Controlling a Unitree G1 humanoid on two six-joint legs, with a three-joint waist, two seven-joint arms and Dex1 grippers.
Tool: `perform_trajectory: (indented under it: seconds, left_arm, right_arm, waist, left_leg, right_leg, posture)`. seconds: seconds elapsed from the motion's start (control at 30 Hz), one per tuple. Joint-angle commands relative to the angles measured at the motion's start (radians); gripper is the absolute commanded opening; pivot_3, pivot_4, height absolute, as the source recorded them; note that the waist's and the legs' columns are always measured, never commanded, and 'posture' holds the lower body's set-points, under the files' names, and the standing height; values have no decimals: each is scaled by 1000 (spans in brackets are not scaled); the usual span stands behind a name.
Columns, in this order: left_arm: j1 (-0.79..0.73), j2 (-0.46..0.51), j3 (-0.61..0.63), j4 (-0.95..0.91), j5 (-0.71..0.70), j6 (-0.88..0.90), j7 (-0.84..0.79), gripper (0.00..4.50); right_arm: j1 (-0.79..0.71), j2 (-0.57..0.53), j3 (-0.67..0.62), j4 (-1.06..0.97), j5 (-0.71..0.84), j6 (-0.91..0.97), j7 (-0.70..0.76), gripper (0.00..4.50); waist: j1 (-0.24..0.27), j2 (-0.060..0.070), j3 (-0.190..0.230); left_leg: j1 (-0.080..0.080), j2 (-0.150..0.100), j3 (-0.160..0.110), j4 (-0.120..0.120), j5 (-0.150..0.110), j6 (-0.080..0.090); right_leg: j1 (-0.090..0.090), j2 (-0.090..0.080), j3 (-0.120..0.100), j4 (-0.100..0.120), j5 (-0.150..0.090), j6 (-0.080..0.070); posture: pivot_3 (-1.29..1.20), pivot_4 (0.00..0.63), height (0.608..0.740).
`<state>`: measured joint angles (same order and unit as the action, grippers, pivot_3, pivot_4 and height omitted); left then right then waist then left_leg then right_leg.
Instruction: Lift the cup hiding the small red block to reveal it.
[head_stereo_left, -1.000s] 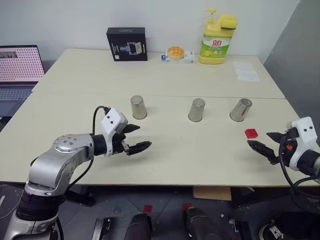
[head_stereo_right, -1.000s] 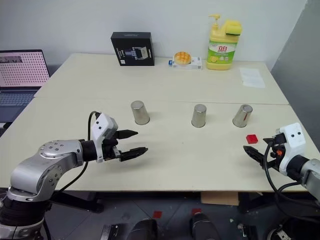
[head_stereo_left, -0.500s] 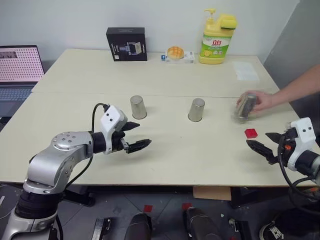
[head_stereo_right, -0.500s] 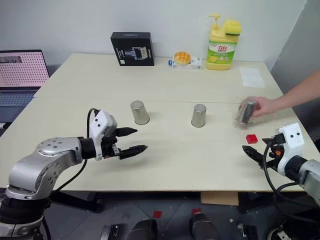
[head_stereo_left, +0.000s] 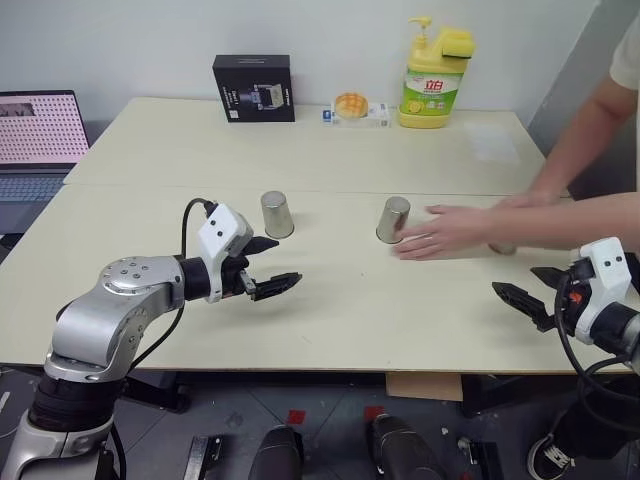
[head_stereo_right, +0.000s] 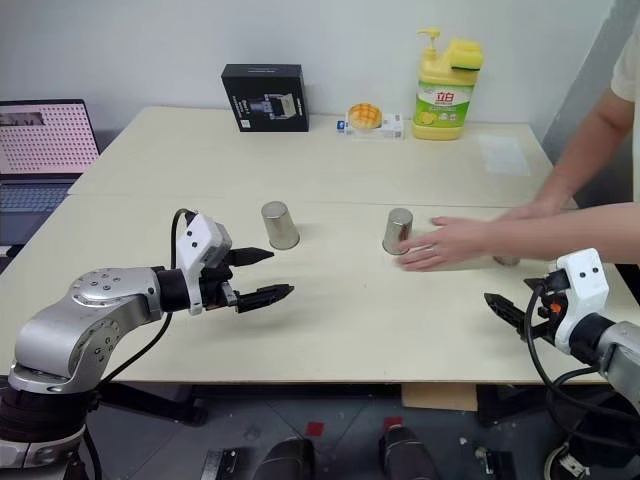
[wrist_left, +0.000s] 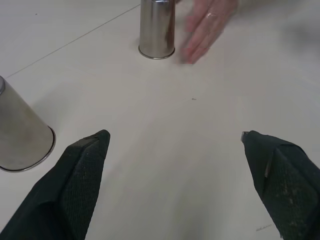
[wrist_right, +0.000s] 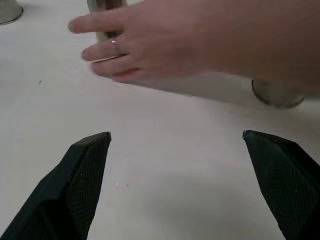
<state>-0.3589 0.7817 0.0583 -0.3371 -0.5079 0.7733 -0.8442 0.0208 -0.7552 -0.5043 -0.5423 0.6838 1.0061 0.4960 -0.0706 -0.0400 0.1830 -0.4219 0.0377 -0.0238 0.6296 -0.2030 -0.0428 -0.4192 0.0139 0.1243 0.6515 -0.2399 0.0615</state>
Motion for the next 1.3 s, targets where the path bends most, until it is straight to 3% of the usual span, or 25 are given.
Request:
perform_trajectory:
  seconds: [0.03, 0.83, 1.17, 1.3]
  left_arm:
    - [-18, 8, 16, -7, -2, -17, -2, 4500]
    - [-1, 26, 37, -9, 3, -26, 6, 4500]
    - [40, 28, 46, -50, -1, -17, 23, 4500]
    - [50, 13, 40, -59, -15, -10, 28, 4500]
  right_arm:
    - [-19, -5, -3, -11, -5, -30, -5, 4487]
    - [-16, -6, 24, -13, 2, -58, 12, 4487]
    - [-56, -7, 111, -2, -19, -89, 23, 4487]
    - [-119, 53, 239, 28, -74, -120, -26, 4487]
  waist:
    - [0, 0, 0]
    - [1, 0, 0]
    - [0, 0, 0]
    - [-2, 0, 0]
  left_leg:
    - [0, 0, 0, 0, 0, 0]
    - [1, 0, 0, 0, 0, 0]
    - [3, 0, 1, 0, 0, 0]
    - [4, 0, 1, 1, 0, 0]
  right_leg:
    - [0, 0, 0, 0, 0, 0]
    - [0, 0, 0, 1, 0, 0]
    - [0, 0, 1, 6, -1, -1]
    - [0, 0, 1, 6, -1, -1]
  posture:
    - [0, 150, 740]
    - [0, 150, 740]
    - [0, 150, 740]
    - [0, 150, 740]
